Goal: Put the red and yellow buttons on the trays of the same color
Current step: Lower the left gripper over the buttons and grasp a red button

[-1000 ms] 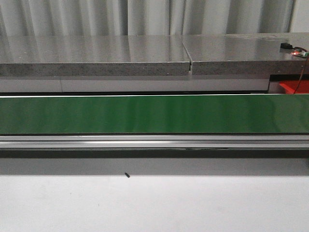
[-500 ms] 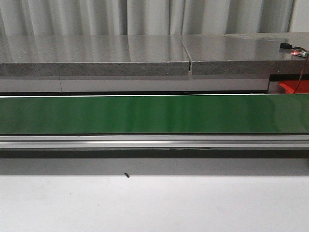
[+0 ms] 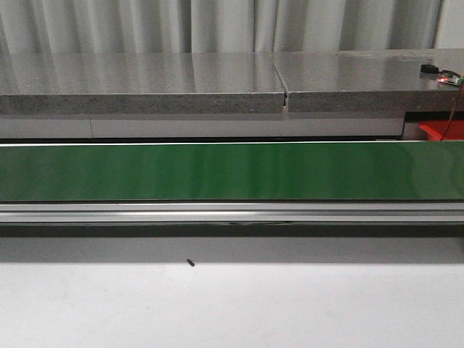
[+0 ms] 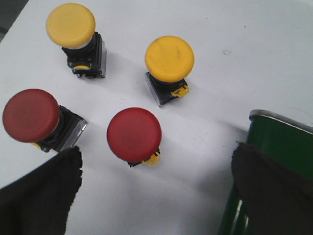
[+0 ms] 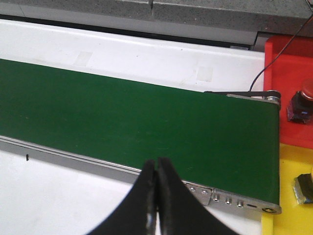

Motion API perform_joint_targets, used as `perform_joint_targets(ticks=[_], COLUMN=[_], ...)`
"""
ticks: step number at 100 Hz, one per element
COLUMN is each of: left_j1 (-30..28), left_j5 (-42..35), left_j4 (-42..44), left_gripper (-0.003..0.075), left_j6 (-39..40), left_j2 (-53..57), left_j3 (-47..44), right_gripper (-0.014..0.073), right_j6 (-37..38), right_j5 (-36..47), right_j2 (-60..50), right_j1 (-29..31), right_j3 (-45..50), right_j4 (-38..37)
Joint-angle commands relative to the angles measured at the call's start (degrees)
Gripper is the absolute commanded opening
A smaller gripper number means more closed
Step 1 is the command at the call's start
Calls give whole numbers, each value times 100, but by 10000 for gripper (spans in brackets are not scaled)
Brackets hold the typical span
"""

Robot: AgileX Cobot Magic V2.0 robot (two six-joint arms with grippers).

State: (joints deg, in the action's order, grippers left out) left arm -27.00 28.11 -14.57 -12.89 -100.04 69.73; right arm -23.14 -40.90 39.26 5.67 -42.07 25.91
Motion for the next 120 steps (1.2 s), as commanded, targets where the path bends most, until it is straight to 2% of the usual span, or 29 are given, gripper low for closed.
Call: perform_joint_targets(ticks=[1,93,110,120], left_j1=[-1,-1,-1,-1], left_j5=[-331,-795,-846,-882], left_j4=[25,67,67,67], left_gripper=[599,594,498,405], left_j6=[63,63,63,63], left_j2=[119,-737,-737,-737], left_j3=[240,421,421,421], right_gripper=[-68,-68,-68,-68], right_j6=[-53,-53,-53,-53], right_j5=[317,317,317,317], right_j2=[-21,-21,-21,-21], right_j1=[-5,-5,-5,-5], right_j3=[-156,-156,-156,-156], right_j4=[91,91,91,91])
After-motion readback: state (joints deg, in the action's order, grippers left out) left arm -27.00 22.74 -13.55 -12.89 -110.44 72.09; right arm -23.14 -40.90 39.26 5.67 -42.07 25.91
